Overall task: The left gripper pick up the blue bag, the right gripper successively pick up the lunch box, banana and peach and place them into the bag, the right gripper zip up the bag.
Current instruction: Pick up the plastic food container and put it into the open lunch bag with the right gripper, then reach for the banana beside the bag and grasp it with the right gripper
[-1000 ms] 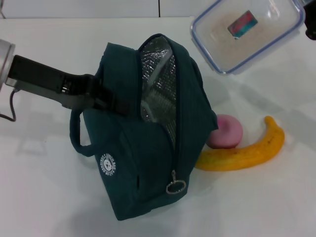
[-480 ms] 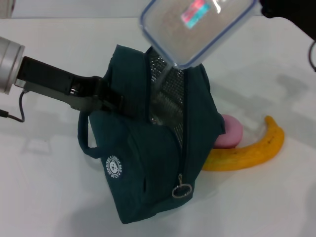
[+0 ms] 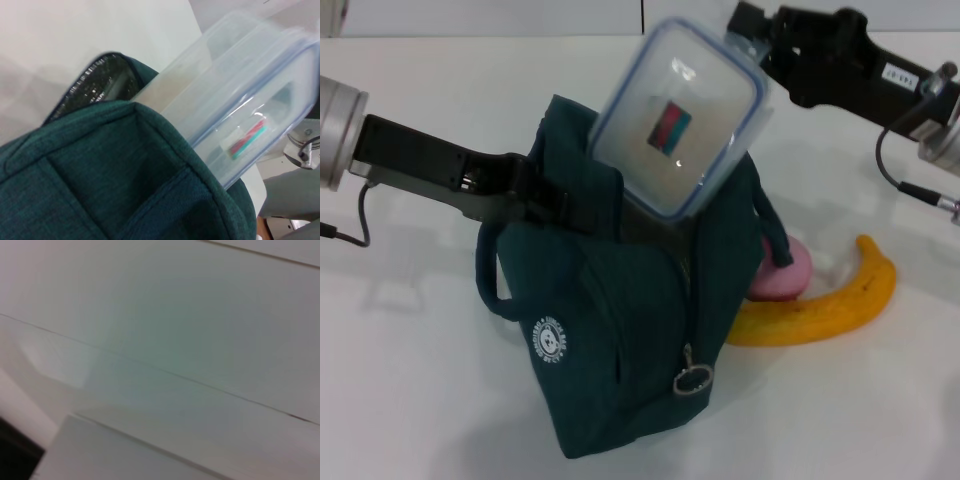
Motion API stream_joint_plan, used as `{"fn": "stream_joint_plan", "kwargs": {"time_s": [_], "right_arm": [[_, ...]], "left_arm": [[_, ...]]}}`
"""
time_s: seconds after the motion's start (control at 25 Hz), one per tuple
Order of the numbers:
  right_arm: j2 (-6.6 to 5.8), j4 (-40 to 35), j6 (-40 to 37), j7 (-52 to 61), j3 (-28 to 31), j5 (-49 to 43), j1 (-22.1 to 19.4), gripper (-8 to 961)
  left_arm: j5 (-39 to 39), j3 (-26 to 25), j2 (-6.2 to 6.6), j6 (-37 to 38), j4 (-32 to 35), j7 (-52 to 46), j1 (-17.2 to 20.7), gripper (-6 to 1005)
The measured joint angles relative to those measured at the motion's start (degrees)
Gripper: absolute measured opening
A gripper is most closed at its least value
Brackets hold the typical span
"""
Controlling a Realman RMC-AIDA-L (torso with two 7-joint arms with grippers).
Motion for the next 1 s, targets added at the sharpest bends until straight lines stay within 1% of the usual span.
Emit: {"fn": "stream_joint_plan", "kwargs": {"time_s": [0.16, 0.32, 0.48, 0.6, 0.8, 1.0], "right_arm": [[-0.04, -0.1, 1.0, 0.0, -1.6, -0.1, -0.8, 95], [0.25, -1.6, 1.8, -0.8, -5.0, 0.1, -0.3, 95], [0.31, -1.6, 1.1, -1.9, -5.7, 0.4, 1.1, 95], [0.31, -1.5, 1.1, -2.0, -5.4, 0.8, 1.1, 95], [0.24, -1.7, 1.5, -2.1, -5.2, 2.6, 0.3, 224], [-0.25, -3.5, 0.9, -2.2, -5.4, 3.2, -0.3, 456]], "left_arm": [[0.0, -0.1, 0.04, -0.1, 0.1, 0.4, 0.1, 39], [0.0, -0.1, 0.06, -0.1, 0.1, 0.4, -0.2, 39], [0.0, -0.1, 0.07, -0.1, -0.1, 0.6, -0.6, 39], [0.0, -0.1, 0.06, -0.2, -0.1, 1.0, -0.5, 39], [0.0, -0.1, -0.02, -0.2, -0.2, 1.2, 0.0, 39], [0.0, -0.1, -0.1, -0.2, -0.2, 1.4, 0.3, 39]]}}
